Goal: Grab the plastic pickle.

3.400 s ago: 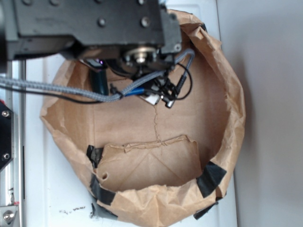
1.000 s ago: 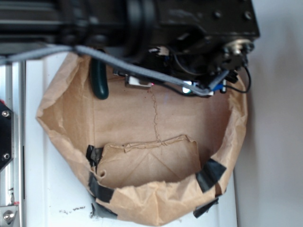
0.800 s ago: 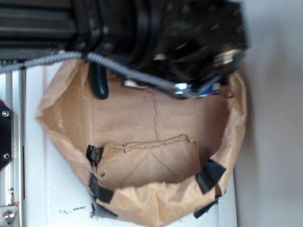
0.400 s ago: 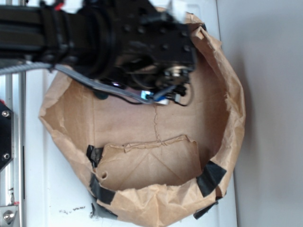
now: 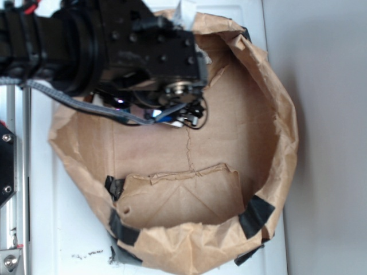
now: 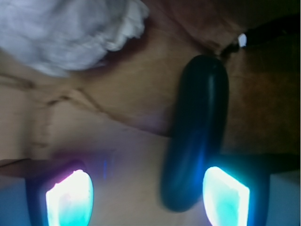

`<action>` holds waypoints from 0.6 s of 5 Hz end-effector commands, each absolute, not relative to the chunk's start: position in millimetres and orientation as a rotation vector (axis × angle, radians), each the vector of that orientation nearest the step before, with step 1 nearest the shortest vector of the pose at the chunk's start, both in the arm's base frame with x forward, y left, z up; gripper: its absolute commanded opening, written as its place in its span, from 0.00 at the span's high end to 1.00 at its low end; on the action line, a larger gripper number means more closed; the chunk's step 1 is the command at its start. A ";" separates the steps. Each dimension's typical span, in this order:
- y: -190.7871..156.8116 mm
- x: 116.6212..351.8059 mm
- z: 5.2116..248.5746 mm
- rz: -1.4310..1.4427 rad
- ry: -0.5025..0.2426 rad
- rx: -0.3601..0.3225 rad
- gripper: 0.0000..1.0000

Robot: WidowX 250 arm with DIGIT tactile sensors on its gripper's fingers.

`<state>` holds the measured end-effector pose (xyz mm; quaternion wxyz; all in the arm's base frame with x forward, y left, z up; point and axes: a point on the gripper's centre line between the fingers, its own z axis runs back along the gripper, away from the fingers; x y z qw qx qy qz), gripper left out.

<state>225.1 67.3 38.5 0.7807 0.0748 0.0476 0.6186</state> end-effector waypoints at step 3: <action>97.0 213.4 17.6 1.368 0.072 0.217 0.00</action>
